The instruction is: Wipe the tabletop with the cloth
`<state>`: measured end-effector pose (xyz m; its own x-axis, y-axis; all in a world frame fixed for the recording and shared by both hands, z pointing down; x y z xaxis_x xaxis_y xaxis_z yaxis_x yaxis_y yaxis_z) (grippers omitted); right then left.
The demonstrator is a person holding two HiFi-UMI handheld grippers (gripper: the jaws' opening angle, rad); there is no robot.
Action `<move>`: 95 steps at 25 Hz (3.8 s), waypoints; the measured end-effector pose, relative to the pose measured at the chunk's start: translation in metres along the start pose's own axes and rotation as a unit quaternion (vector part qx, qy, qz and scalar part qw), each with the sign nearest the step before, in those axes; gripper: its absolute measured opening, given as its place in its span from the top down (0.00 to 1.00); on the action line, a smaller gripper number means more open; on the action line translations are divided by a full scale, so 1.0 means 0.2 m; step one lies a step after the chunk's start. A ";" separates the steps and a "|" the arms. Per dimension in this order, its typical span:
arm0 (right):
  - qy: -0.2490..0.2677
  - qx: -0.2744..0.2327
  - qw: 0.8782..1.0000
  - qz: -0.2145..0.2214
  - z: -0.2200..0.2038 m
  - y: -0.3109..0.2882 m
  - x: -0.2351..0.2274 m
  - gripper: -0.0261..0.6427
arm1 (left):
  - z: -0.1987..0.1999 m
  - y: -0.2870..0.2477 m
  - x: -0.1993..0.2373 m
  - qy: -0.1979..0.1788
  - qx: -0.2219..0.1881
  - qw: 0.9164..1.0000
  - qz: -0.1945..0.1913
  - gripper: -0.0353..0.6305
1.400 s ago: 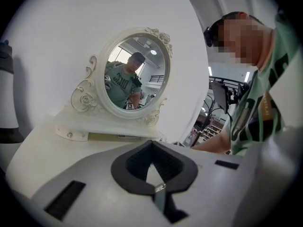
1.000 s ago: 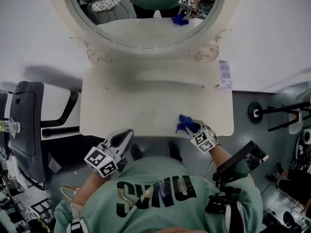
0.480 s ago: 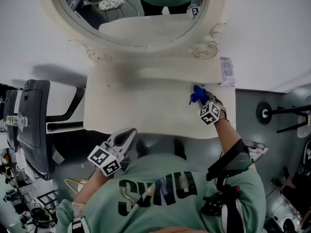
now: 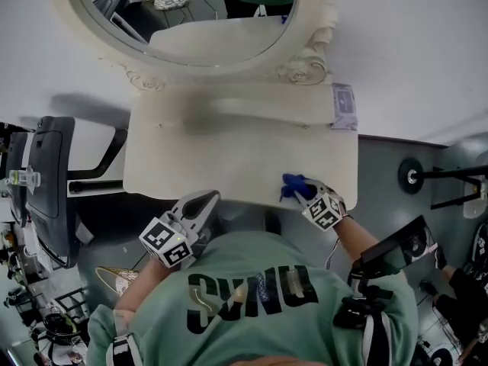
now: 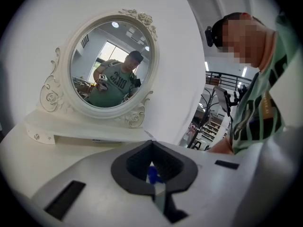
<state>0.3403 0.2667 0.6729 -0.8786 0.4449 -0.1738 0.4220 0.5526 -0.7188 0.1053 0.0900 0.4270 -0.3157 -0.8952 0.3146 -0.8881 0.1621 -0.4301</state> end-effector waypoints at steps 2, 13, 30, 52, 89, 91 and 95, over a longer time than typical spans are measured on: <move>-0.022 -0.014 0.997 -0.079 0.05 0.07 -0.36 0.84 | 0.00 0.01 -0.03 0.001 0.001 1.000 0.013 0.95; 0.039 0.070 0.986 -0.148 0.10 0.04 -0.76 0.84 | -0.03 0.10 -0.06 -0.002 0.004 0.998 0.061 0.95; 0.009 -0.005 0.992 -0.129 -0.05 0.28 -0.65 0.83 | -0.03 -0.05 -0.20 -0.016 0.021 0.999 0.029 0.95; -0.047 -0.039 0.996 -0.058 -0.25 0.31 -0.35 0.84 | -0.06 -0.03 -0.15 -0.017 0.025 0.999 0.030 0.95; -0.099 0.020 0.969 -0.227 -0.40 0.53 -1.05 0.83 | -0.14 0.16 -0.18 -0.040 0.050 0.997 0.037 0.95; -0.101 0.019 0.971 -0.217 -0.42 0.54 -1.02 0.84 | -0.15 0.16 -0.18 -0.038 0.050 0.997 0.036 0.95; -0.065 0.039 0.985 -0.158 -0.51 0.56 -0.71 0.84 | -0.14 0.14 -0.18 -0.039 0.042 0.998 0.030 0.95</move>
<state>0.5353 0.3374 0.6852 -0.9866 0.1624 -0.0147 0.1091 0.5904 -0.7997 0.0821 0.1381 0.4279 -0.3383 -0.9148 0.2208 -0.8357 0.1842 -0.5174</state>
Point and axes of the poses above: the fingertips, and each gripper's own axes: y backward along the fingers, x to its left, z out of its top, the point moved 8 cm from there along y, backward along the fingers, and after that the axes turned 13 degrees about z, right-handed, at the moved point
